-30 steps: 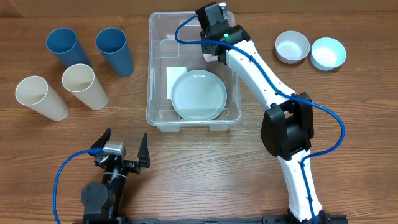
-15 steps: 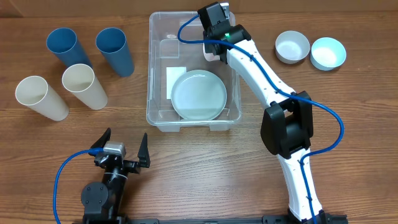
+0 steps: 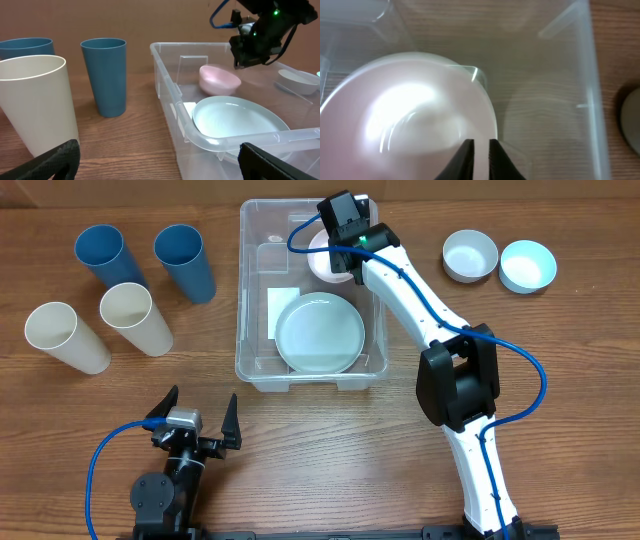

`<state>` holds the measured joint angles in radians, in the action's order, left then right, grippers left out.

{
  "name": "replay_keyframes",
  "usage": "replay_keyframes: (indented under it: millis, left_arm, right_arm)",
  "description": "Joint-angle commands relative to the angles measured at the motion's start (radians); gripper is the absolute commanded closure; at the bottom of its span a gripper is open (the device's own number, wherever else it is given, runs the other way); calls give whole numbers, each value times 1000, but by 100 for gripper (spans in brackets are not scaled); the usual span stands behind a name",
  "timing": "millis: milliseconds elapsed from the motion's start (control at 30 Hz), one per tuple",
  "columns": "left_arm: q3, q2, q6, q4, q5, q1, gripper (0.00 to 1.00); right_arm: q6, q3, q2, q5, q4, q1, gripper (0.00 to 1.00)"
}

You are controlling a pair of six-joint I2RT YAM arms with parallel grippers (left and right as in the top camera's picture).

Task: Pack container
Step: 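Grasp the grey bowl rim with the right gripper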

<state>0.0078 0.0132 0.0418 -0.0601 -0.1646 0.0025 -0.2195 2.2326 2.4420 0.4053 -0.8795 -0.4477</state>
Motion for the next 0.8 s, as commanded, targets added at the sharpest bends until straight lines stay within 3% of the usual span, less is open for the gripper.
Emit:
replay_keyframes:
  millis: [0,200,400,600,667,767]
  left_arm:
    - [-3,-8,-9,1,-9,5,0]
    - [-3,-8,-9,1,-9,5,0]
    - [-3,-8,-9,1,-8,5,0]
    - [-3,-8,-9,1,-9,5,0]
    - [-3,-8,-9,1,-9,5,0]
    - [-3,-8,-9,1,-9,5,0]
  right_arm:
    - [-19,5,17,-14,2,-5,89]
    - [-8,19,15,-9,13,-6,77]
    - [-16,345,13,-9,-200,-48,59]
    - [-304,723,-15,24,-449,-13,45]
    - [-391,768,-17,24,-521,62,34]
    - [-554,740,-3,-31,-661,235,28]
